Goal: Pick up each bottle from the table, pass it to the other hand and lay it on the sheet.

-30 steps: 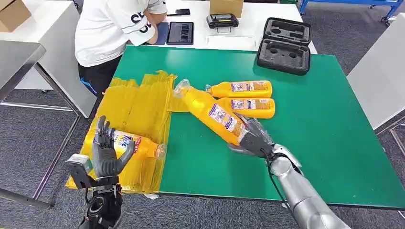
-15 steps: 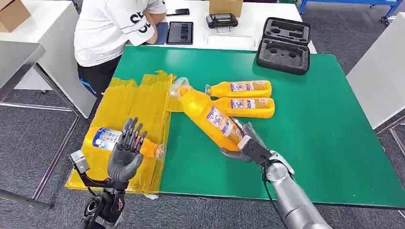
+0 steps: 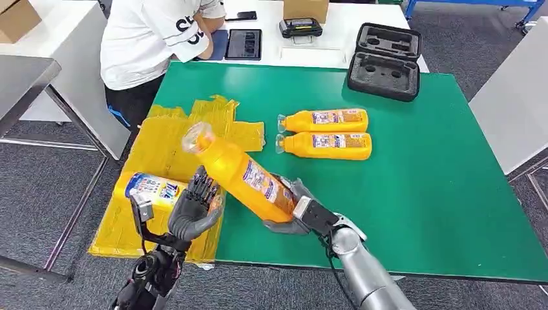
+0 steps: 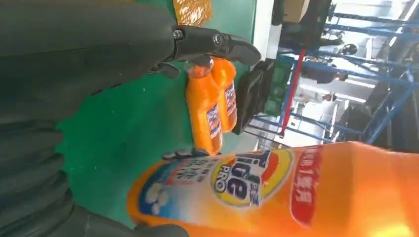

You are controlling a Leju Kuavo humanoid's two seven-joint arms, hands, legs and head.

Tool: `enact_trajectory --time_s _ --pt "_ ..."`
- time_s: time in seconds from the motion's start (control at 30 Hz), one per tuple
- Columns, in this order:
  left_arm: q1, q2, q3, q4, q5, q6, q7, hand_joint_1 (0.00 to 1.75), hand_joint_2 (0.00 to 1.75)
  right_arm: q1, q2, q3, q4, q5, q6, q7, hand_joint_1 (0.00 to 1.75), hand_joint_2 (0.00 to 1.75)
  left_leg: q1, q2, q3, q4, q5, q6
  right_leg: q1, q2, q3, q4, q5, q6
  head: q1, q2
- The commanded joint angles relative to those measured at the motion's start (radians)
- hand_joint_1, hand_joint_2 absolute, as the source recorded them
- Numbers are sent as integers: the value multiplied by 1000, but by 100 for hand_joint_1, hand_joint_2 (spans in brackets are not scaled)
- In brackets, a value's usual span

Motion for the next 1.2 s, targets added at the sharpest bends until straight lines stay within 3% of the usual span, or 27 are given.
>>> enact_trajectory --time_s 0.03,0.47,0.67,0.7,0.73,0.9,1.2 --pt "-70 12 -28 127 86 -103 -19 0 175 -36 7 126 129 -24 17 -12 175 175 1 0 6 -2 -2 -2 1 0 7 -2 -1 -2 0 0" --pt "-39 38 -2 70 221 -316 -25 0 175 -50 -11 138 180 -59 37 -33 175 175 1 1 6 -1 -3 -2 1 2 6 -1 -2 -2 0 0" --pt "-53 41 -21 101 150 -310 -36 0 175 -48 -18 132 163 -88 43 -33 175 175 0 1 3 -1 -1 -1 0 1 3 0 -1 -1 0 0" --pt "-61 39 -30 116 121 -306 -41 0 175 -48 -19 130 157 -99 49 -33 175 175 1 2 9 0 -4 -2 1 2 8 -1 -3 -3 0 0" --pt "-69 30 -40 137 88 -299 -44 0 175 -50 -16 128 155 -102 56 -33 175 175 0 0 2 -1 -1 -1 0 0 3 0 -1 -1 0 0" --pt "-97 34 -142 181 -126 -185 -98 0 175 -35 -2 132 135 -83 54 -33 175 175 1 -1 6 0 -2 -2 1 -1 6 0 -2 -2 0 0" --pt "-112 39 -165 233 -177 -170 -105 0 175 -48 8 153 153 -67 63 -33 175 175 0 -1 2 -1 -1 -1 0 0 2 0 -1 -1 1 0"
